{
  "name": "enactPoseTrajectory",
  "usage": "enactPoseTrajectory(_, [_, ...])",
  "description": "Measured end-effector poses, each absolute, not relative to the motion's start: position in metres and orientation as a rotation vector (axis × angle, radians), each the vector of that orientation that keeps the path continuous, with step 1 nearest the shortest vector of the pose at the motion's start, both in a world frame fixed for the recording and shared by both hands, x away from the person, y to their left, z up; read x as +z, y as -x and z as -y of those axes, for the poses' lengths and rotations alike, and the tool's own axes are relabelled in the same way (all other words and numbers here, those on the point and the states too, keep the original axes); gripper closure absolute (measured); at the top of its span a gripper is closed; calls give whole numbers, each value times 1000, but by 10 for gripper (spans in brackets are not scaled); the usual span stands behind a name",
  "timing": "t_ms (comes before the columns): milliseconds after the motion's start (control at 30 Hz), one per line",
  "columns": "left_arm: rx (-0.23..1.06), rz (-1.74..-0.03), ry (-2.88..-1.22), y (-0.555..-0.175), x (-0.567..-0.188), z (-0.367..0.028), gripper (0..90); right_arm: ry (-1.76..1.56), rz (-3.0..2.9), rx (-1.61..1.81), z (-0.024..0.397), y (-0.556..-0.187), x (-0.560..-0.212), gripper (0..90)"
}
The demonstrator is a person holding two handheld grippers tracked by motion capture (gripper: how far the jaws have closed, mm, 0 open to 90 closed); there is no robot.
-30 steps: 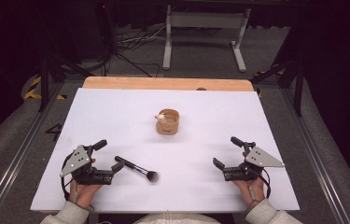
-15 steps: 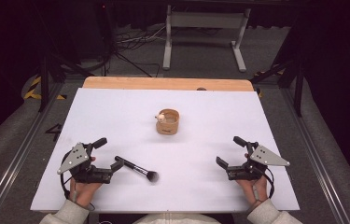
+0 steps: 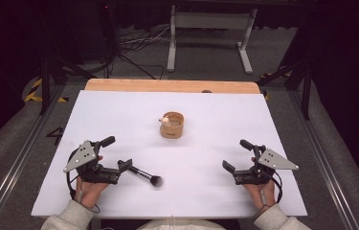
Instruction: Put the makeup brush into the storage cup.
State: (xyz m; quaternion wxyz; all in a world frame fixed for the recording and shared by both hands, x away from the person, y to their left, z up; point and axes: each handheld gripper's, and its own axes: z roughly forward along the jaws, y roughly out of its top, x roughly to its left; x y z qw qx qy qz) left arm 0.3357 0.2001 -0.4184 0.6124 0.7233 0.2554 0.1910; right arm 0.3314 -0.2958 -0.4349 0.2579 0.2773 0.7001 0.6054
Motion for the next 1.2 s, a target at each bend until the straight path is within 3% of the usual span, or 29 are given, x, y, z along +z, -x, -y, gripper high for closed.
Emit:
enactPoseTrajectory(267, [423, -544, -1718, -341, -406, -188, 0, -768, -1901, 1660, 298, -332, -435, 0])
enactPoseTrajectory(533, [421, -491, -1915, -349, -389, -177, 0, -771, -1911, 1658, 296, -334, -436, 0])
enactPoseTrajectory(1200, [350, -562, -2213, -373, -364, -165, 1, -761, -1910, 1646, 295, -331, -434, 0])
